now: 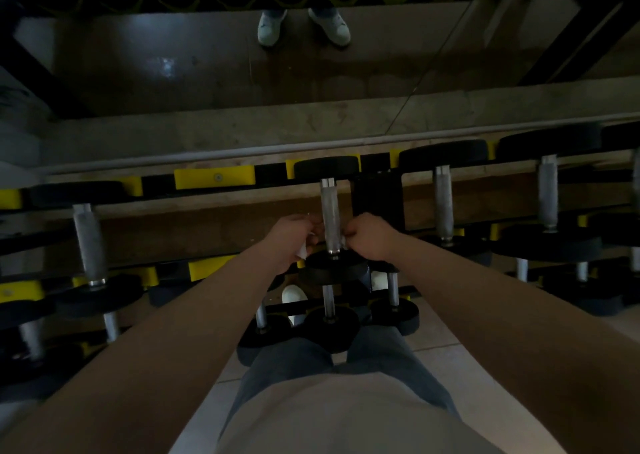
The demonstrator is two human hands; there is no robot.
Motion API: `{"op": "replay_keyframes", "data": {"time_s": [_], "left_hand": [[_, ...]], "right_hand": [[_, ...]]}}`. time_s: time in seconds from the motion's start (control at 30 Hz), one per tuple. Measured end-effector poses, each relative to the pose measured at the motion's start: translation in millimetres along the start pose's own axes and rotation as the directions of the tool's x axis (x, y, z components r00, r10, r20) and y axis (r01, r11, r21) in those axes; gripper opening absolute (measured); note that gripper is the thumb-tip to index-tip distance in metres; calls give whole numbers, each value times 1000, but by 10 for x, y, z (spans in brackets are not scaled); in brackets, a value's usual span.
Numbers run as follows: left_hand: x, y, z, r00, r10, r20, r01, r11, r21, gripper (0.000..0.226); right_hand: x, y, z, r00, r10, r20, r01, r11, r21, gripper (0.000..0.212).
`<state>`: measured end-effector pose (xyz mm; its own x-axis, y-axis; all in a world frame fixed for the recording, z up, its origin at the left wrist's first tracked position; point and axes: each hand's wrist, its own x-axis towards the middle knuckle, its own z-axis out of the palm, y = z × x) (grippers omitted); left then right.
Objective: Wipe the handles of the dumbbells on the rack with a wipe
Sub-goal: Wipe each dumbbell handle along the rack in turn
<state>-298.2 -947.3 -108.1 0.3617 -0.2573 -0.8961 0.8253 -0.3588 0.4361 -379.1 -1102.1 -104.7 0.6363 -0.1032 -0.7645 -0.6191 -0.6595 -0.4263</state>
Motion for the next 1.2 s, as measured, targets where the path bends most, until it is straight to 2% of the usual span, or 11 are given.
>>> {"op": "replay_keyframes", "data": {"time_s": [0.13, 0.2, 0.33, 0.4, 0.57, 0.7, 0.8, 0.9, 1.03, 1.13, 1.2], "left_hand": [[-33, -1, -25, 1000, -21, 8, 21, 999, 32, 19], [-83, 3, -41, 1000, -7, -2, 7, 999, 42, 15], [-117, 1, -30, 980, 196, -31, -188, 967, 171, 24], [-135, 19, -11, 955, 293, -42, -283, 945, 165, 29], [-118, 105, 29, 946, 319, -48, -314, 945, 95, 22], [-44, 240, 92, 918, 382, -106, -357, 913, 196, 9], [61, 340, 95, 888, 397, -231, -350, 910, 221, 18], [86, 320, 130, 870, 430, -239, -354, 885, 304, 25], [70, 48, 19, 922, 370, -112, -260, 809, 528, 25], [91, -220, -60, 960, 273, 62, -222, 604, 765, 17], [113, -242, -49, 966, 257, 20, -204, 713, 671, 17]], "right_hand": [[111, -102, -127, 957, 69, -283, 49, 919, 390, 16], [117, -171, -203, 920, 59, -387, 131, 886, 446, 9], [66, -262, -254, 934, 5, -357, 217, 786, 579, 5], [32, -290, -240, 956, -16, -292, 208, 740, 640, 16], [11, -262, -163, 946, -4, -325, 194, 808, 556, 23], [26, -260, -178, 926, 11, -377, 188, 854, 486, 14], [15, -260, -193, 915, 53, -400, 169, 850, 499, 10], [-8, -208, -198, 911, 114, -395, 144, 812, 565, 14], [-24, -101, -151, 926, 137, -352, 88, 828, 554, 13], [-11, -72, -65, 935, 151, -321, 37, 858, 513, 14], [15, -83, -21, 942, 143, -303, 28, 868, 496, 14]]}}
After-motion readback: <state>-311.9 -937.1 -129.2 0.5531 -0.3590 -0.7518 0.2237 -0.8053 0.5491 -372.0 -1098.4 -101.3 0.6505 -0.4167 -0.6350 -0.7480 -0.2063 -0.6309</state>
